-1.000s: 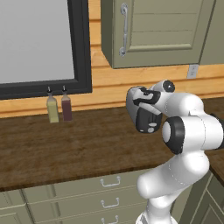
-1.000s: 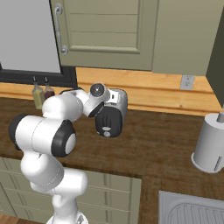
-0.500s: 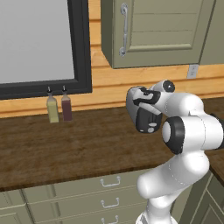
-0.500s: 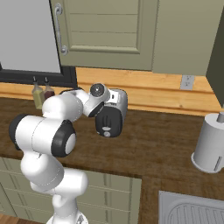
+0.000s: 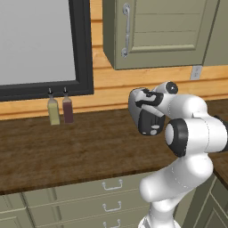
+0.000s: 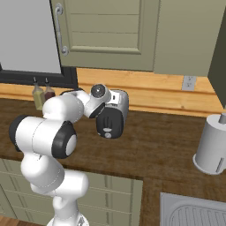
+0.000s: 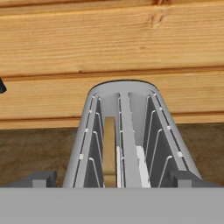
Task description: Start the toaster. Once the lever pops up, take the bread to the plate on the dining counter.
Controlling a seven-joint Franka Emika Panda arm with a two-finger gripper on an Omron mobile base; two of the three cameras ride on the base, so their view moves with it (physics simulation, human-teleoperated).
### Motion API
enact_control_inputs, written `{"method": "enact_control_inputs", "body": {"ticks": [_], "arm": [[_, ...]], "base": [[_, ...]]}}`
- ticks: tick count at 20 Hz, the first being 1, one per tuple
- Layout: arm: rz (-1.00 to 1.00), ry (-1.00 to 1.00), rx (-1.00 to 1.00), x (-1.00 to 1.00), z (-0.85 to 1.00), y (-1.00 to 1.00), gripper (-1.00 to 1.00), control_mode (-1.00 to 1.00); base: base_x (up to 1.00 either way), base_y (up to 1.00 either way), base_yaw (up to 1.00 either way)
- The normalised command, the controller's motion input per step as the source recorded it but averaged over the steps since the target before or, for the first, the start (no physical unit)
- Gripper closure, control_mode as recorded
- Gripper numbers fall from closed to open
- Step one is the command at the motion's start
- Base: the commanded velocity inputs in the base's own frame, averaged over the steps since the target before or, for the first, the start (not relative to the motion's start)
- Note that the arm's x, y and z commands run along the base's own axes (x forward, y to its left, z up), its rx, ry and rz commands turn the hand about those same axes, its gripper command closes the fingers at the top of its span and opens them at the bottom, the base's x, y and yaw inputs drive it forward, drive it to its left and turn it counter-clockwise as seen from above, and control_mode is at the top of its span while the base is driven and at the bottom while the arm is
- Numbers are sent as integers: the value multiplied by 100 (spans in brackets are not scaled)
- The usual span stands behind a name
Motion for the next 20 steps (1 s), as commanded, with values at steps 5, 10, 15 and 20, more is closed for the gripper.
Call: {"method": "enact_control_inputs", "body": {"ticks": [5,10,15,20], "arm": [[0,0,0,0,0,0,-100,-100],[0,0,0,0,0,0,-100,-100],[0,0,0,0,0,0,-100,-100],[0,0,0,0,0,0,-100,-100]], "base": [[0,0,0],[0,0,0],[0,0,0],[0,0,0]]}}
